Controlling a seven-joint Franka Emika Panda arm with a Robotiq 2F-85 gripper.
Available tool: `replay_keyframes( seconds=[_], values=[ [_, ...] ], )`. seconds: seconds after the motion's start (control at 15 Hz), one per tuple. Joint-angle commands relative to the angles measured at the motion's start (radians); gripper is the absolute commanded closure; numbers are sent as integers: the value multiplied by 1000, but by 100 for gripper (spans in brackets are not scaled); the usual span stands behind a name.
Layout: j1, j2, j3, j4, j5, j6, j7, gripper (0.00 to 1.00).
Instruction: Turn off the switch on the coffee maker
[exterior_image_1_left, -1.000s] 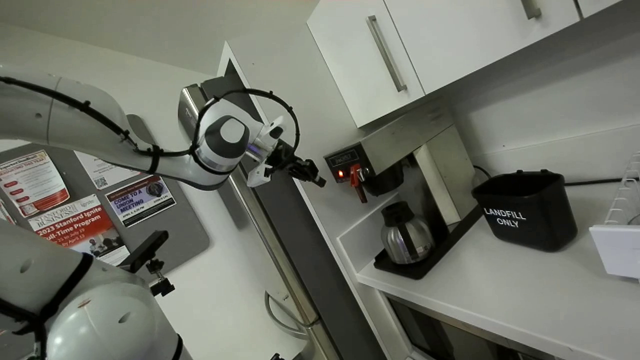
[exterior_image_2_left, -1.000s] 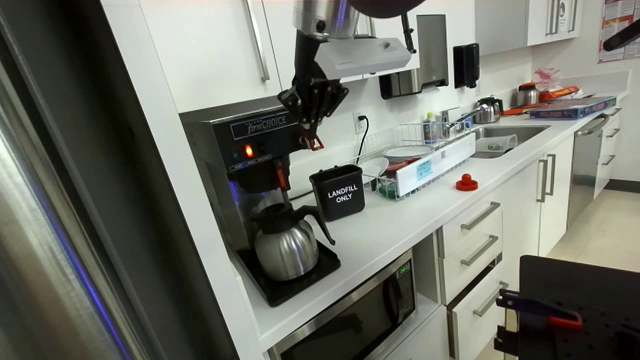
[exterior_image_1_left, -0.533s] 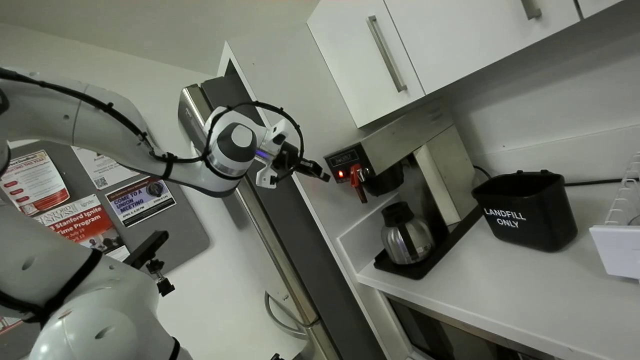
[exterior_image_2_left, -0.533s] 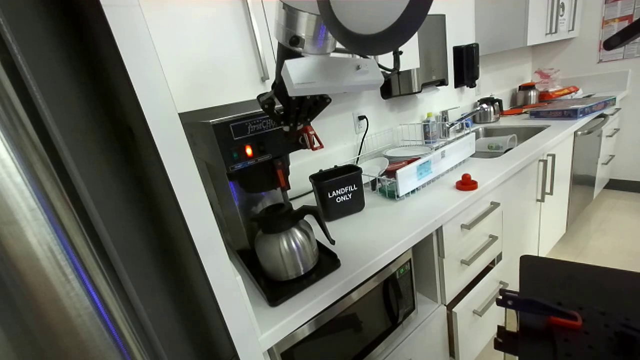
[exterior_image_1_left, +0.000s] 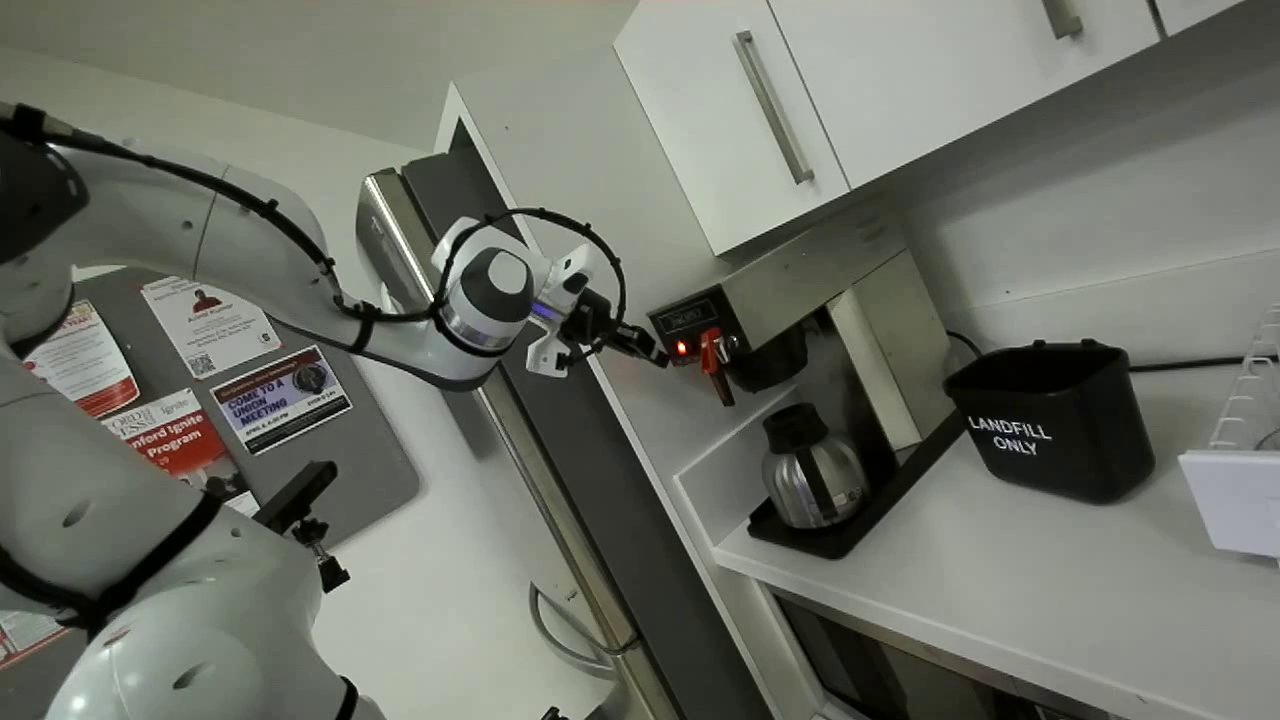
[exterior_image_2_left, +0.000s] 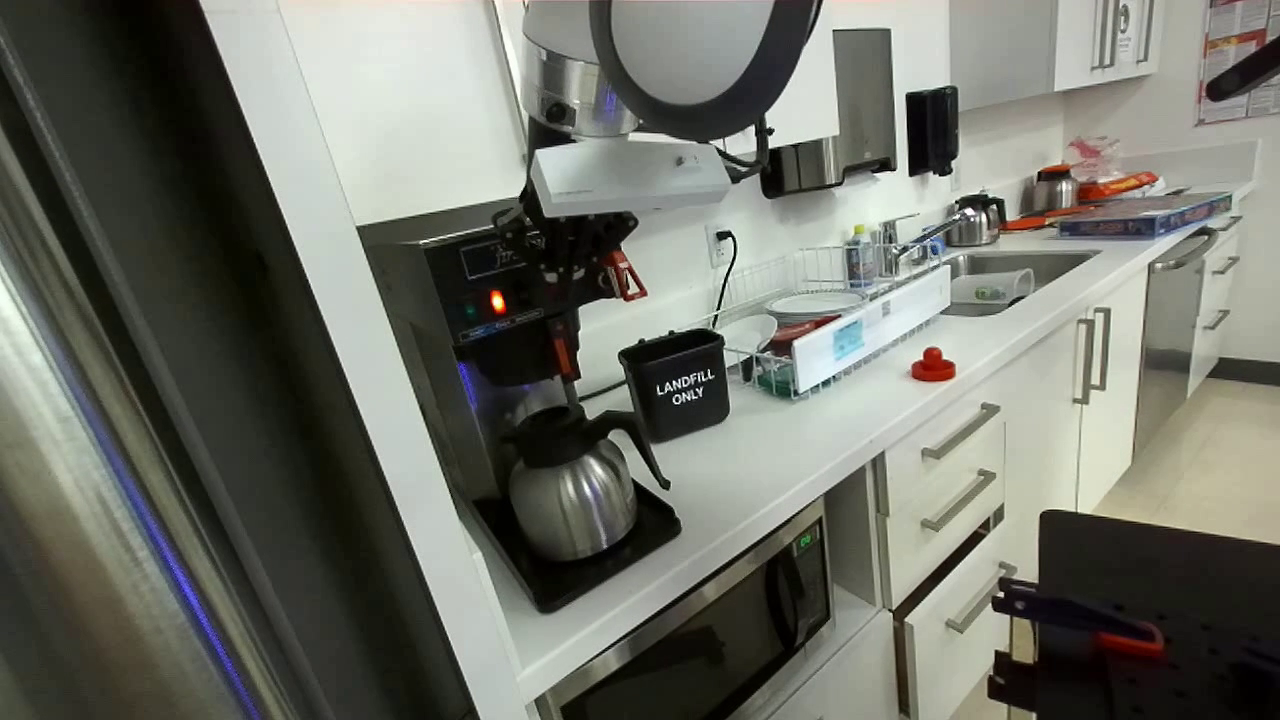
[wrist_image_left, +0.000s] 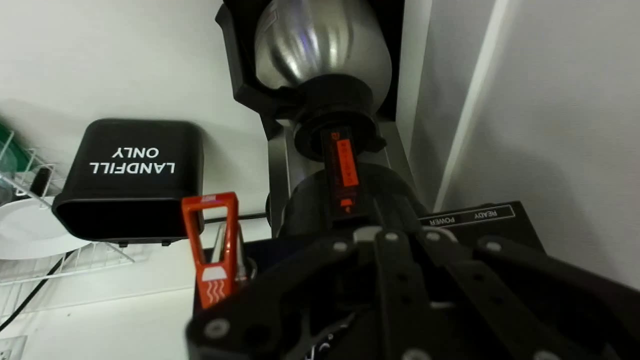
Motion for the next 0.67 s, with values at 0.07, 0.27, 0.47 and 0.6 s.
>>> replay_keyframes(
  seconds=[0.07,0.27,0.47,0.6],
  values=[
    [-8,71,17,65,-25,18,-9,100],
    [-10,96,24,91,-35,19,-10,100],
    [-16,115,28,115,-61,16,-2,100],
    [-17,134,26,133,-77,14,-2,100]
  ],
)
